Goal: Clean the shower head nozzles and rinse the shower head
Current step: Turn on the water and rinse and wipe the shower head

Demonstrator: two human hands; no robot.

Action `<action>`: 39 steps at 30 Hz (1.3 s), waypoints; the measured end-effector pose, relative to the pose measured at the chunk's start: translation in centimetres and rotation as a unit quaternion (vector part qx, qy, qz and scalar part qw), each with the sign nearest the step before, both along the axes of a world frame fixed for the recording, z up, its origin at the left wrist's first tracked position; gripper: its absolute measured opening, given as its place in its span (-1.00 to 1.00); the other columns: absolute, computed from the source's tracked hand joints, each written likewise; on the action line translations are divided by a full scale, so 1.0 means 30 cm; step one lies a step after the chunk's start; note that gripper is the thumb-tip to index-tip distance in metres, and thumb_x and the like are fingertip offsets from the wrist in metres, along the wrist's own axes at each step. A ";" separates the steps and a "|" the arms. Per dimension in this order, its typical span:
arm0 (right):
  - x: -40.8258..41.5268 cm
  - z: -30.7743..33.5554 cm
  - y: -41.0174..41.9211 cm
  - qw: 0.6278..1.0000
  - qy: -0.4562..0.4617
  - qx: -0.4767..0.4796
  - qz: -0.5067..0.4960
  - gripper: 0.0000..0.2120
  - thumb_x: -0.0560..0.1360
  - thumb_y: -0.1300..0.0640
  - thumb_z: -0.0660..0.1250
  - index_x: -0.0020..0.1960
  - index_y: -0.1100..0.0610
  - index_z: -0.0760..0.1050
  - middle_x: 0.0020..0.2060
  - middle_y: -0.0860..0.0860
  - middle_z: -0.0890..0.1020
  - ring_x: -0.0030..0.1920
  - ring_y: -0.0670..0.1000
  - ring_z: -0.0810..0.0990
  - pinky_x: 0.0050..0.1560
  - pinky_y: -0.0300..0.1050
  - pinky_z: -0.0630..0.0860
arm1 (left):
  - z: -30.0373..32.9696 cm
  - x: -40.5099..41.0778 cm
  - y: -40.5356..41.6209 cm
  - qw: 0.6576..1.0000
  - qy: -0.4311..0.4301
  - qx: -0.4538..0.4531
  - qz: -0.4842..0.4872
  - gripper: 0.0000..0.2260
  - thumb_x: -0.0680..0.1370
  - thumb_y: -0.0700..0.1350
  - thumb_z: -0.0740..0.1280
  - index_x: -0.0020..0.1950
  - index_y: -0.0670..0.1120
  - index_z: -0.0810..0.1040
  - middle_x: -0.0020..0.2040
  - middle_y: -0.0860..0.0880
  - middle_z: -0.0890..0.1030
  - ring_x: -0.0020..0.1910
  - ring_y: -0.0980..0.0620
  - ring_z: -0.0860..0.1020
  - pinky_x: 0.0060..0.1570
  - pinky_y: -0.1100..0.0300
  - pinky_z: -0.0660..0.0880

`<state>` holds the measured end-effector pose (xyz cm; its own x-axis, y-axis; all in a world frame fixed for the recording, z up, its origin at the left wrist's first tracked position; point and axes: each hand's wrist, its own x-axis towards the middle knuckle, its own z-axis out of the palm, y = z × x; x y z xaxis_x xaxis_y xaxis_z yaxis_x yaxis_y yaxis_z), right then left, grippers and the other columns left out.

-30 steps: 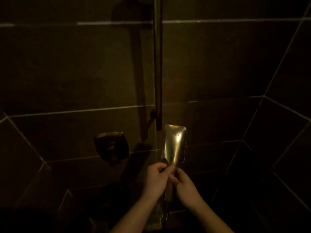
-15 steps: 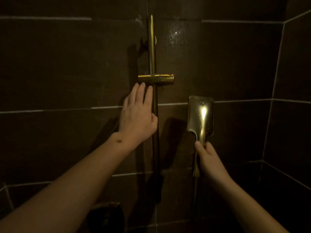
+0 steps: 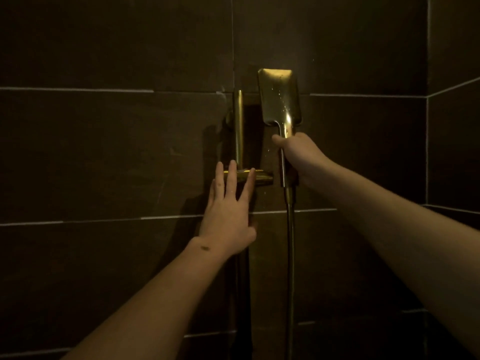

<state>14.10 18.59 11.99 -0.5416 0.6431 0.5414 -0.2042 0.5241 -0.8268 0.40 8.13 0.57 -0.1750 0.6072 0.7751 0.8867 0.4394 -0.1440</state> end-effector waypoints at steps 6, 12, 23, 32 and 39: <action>-0.058 0.131 -0.003 0.999 0.002 0.044 -0.005 -0.81 0.62 -0.01 0.20 -0.09 0.08 0.39 -0.19 0.05 0.52 -0.11 0.04 0.56 0.02 0.01 0.54 | -0.003 -0.005 -0.013 1.000 0.010 -0.004 0.001 0.07 0.46 0.24 0.41 0.53 0.22 -0.47 0.59 -0.06 -0.45 0.53 -0.17 -0.48 0.43 -0.20 -0.22; -0.086 0.182 -0.004 0.997 -0.009 0.069 -0.018 -0.76 0.63 -0.03 0.19 -0.06 0.13 0.47 -0.21 0.05 0.56 -0.13 0.05 0.61 -0.14 -0.05 0.54 | 0.000 -0.003 -0.009 1.000 0.000 -0.008 0.007 0.11 0.42 0.17 0.45 0.54 0.22 -0.45 0.58 -0.04 -0.46 0.52 -0.13 -0.52 0.41 -0.20 -0.23; -0.084 0.223 0.015 0.999 0.034 0.036 0.003 -0.77 0.63 0.00 0.20 -0.09 0.14 0.44 -0.24 0.04 0.54 -0.22 0.01 0.56 -0.09 -0.04 0.53 | -0.008 0.004 -0.004 1.000 -0.006 0.003 0.011 0.11 0.39 0.14 0.48 0.56 0.20 -0.38 0.59 0.00 -0.40 0.44 -0.05 -0.61 0.39 -0.24 -0.23; -0.101 0.197 -0.009 0.996 0.034 0.084 -0.007 -0.79 0.63 -0.02 0.19 -0.08 0.09 0.41 -0.23 0.00 0.54 -0.25 -0.07 0.54 -0.28 -0.18 0.44 | -0.018 0.014 0.007 0.999 0.009 0.024 0.026 0.08 0.42 0.16 0.47 0.59 0.16 -0.34 0.55 0.00 -0.42 0.46 -0.08 -0.57 0.39 -0.25 -0.19; -0.134 0.109 0.002 0.996 0.011 0.085 0.001 -0.74 0.62 -0.04 0.19 0.15 0.14 0.42 -0.12 0.03 0.58 -0.14 -0.02 0.60 -0.21 -0.15 0.48 | -0.009 0.042 -0.001 0.999 -0.017 0.006 0.028 0.11 0.42 0.12 0.48 0.54 0.18 -0.42 0.55 -0.06 -0.46 0.52 -0.15 -0.51 0.39 -0.22 -0.29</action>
